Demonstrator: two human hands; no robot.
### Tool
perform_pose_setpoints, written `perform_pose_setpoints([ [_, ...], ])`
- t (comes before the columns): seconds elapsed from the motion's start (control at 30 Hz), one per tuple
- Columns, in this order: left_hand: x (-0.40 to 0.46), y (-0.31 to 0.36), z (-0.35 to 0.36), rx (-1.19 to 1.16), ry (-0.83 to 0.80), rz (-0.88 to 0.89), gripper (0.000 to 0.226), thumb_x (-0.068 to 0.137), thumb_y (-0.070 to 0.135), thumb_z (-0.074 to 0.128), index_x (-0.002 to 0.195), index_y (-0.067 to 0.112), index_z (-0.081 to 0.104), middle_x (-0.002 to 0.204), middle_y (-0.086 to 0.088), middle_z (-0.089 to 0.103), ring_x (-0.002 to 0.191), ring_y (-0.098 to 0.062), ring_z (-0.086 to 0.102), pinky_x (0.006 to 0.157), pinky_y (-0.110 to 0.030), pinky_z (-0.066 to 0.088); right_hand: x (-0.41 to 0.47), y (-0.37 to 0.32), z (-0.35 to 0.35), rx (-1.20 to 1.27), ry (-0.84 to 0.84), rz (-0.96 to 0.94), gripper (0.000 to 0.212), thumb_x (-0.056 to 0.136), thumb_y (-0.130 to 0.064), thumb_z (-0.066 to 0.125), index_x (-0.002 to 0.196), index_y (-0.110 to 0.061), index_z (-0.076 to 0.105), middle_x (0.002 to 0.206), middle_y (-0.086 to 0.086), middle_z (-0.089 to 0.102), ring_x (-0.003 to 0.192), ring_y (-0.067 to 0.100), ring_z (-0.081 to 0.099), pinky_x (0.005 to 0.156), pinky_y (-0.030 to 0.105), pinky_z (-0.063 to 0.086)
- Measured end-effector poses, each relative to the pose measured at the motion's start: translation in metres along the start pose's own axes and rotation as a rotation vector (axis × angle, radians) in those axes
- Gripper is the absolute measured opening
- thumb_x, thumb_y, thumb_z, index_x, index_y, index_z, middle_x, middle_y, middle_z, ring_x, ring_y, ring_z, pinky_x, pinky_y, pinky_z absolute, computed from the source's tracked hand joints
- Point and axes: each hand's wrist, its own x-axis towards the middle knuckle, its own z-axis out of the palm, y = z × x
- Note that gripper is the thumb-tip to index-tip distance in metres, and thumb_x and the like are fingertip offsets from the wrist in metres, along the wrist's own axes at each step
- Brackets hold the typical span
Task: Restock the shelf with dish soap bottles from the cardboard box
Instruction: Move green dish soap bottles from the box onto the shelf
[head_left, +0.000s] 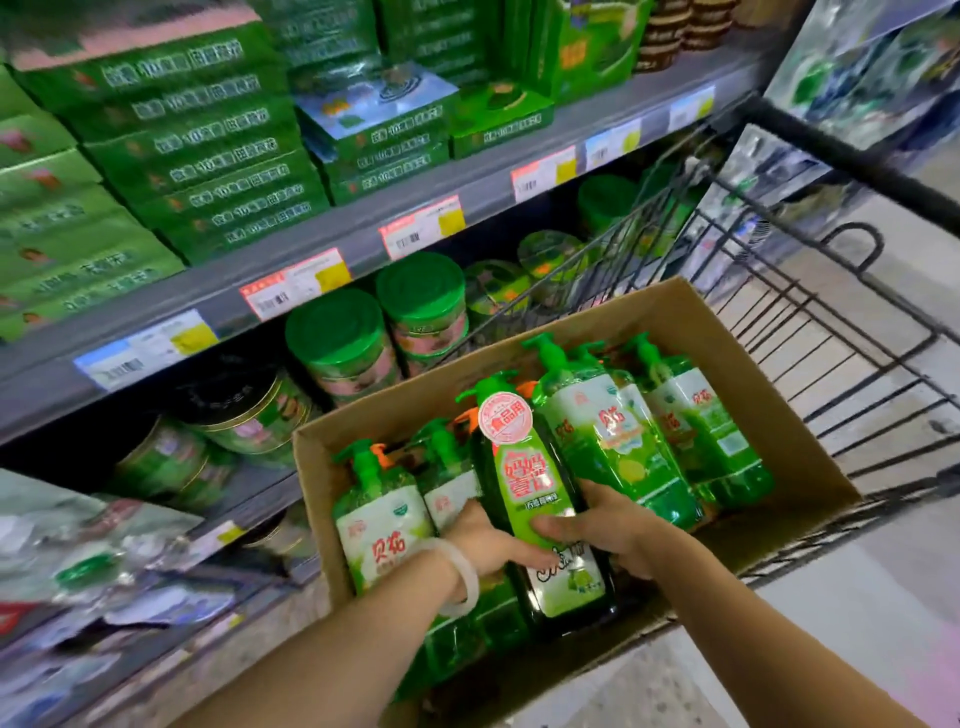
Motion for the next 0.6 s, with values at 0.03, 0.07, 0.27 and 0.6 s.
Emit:
perform_pose_setpoints([
  [0.03,-0.001,-0.002,0.0,-0.012,0.011,0.013,0.094,0.025,0.039,0.091,0.112,0.025,0.059,0.099,0.007,0.073,0.097,-0.019,0.066,0.077,-0.038,0.056,0.0,0.001,0.001,-0.005,0.005,-0.008,0.06,0.073,-0.022,0.078,0.124,-0.017,0.048,0.108,-0.001,0.062,0.102,0.017,0.055,0.09,0.034,0.04],
  [0.07,-0.003,-0.004,0.0,-0.031,0.026,0.04,0.094,0.025,0.036,0.091,0.112,0.025,0.058,0.098,0.007,0.073,0.097,-0.02,0.066,0.073,-0.036,0.055,-0.001,0.001,0.001,-0.006,0.009,-0.019,0.068,0.07,-0.02,0.08,0.129,-0.017,0.046,0.109,-0.001,0.063,0.103,0.018,0.057,0.094,0.036,0.043],
  [0.27,-0.029,-0.002,-0.024,-0.102,0.067,0.212,0.106,0.034,0.026,0.096,0.126,0.022,0.043,0.115,0.005,0.067,0.11,-0.016,0.061,0.098,-0.043,0.049,-0.02,-0.019,0.012,0.089,-0.006,-0.121,0.091,0.068,-0.009,0.08,0.142,-0.019,0.028,0.103,-0.004,0.063,0.086,0.011,0.06,0.065,0.026,0.043],
  [0.6,-0.144,-0.055,-0.117,-0.184,0.291,0.458,0.115,0.04,0.021,0.096,0.138,0.022,0.035,0.121,0.004,0.063,0.112,-0.017,0.06,0.099,-0.044,0.048,-0.073,-0.079,0.134,0.063,-0.068,-0.379,0.079,0.068,-0.005,0.079,0.13,-0.02,0.033,0.108,-0.003,0.061,0.084,0.003,0.057,0.059,0.021,0.043],
])
